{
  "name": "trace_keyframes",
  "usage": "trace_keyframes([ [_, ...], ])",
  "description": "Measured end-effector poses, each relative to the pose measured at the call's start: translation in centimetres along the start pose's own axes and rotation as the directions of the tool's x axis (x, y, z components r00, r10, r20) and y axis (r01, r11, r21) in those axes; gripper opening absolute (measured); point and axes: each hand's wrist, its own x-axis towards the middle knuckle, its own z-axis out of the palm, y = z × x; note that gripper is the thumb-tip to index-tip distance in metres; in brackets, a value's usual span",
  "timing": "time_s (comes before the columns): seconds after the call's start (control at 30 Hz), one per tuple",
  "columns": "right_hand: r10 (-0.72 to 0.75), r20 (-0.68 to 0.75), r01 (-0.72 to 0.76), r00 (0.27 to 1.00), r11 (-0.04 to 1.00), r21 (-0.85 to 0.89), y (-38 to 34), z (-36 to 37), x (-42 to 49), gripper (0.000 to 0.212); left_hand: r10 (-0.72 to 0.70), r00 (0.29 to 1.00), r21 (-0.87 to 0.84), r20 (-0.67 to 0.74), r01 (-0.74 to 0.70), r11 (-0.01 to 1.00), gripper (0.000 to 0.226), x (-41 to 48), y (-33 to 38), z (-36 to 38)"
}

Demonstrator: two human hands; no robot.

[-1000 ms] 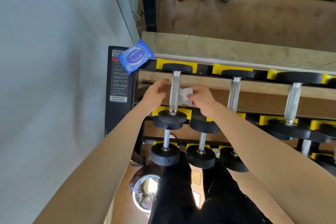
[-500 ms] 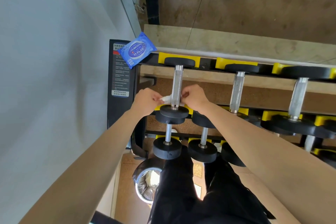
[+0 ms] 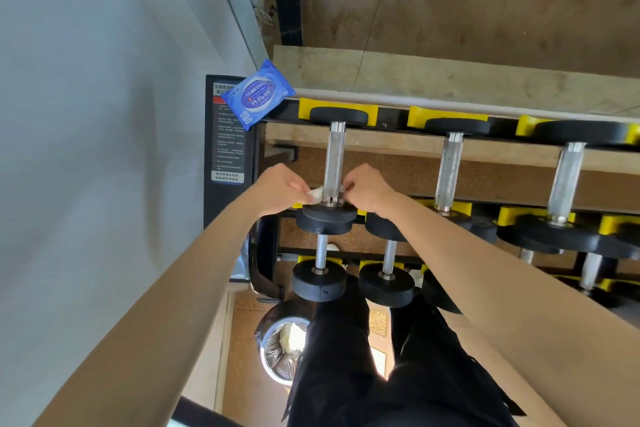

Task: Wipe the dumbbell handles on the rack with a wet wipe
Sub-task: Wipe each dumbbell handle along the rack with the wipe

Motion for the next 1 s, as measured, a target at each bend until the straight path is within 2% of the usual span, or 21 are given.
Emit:
trace_keyframes([
  [0.13, 0.045, 0.016, -0.046, 0.999, 0.997, 0.066, 0.3, -0.7, -0.3, 0.009, -0.011, 1.000, -0.027, -0.018, 0.011, 1.000, 0.015, 0.1, 1.4, 1.5],
  [0.27, 0.081, 0.058, -0.087, 0.995, 0.989, 0.119, 0.5, -2.0, -0.7, 0.011, -0.105, 0.992, -0.100, -0.075, 0.097, 0.990, 0.027, 0.7, 2.2, 3.3],
  [0.3, 0.082, 0.058, -0.089, 0.995, 0.989, 0.123, 0.4, -1.8, -0.8, 0.010, -0.122, 0.989, -0.092, -0.079, 0.115, 0.989, 0.032, 0.8, 2.3, 3.5],
  [0.4, 0.098, 0.014, -0.099, 0.995, 0.986, 0.138, 0.0, -0.8, -0.9, 0.011, -0.104, 0.987, 0.085, -0.124, 0.115, 0.990, 0.044, 1.0, 3.2, 4.1],
  [0.53, 0.069, 0.012, -0.070, 0.998, 0.990, 0.121, 0.1, -0.7, -0.9, 0.016, -0.065, 0.978, 0.102, -0.198, 0.087, 0.991, 0.035, 0.8, 2.4, 3.9],
  [0.67, 0.031, 0.048, -0.035, 0.998, 0.995, 0.097, 0.4, -1.3, -1.3, 0.030, 0.006, 0.980, 0.062, -0.198, 0.006, 0.998, 0.019, 0.3, 0.5, 2.9],
  [0.73, 0.016, 0.083, -0.024, 0.996, 0.994, 0.102, 0.7, -1.7, -1.5, 0.028, 0.017, 0.975, 0.073, -0.220, -0.001, 0.997, 0.016, 0.3, -0.2, 2.5],
  [0.9, 0.022, 0.095, -0.046, 0.995, 0.964, 0.262, 1.8, -2.8, -1.8, 0.022, -0.052, 0.958, -0.091, -0.282, 0.027, 0.995, 0.009, 1.2, -0.1, 3.5],
  [1.0, 0.069, 0.016, -0.070, 0.998, 0.942, 0.328, 1.7, -2.2, -1.4, 0.016, -0.094, 0.964, -0.345, -0.249, 0.002, 0.939, 0.012, 1.4, 0.3, 3.7],
])
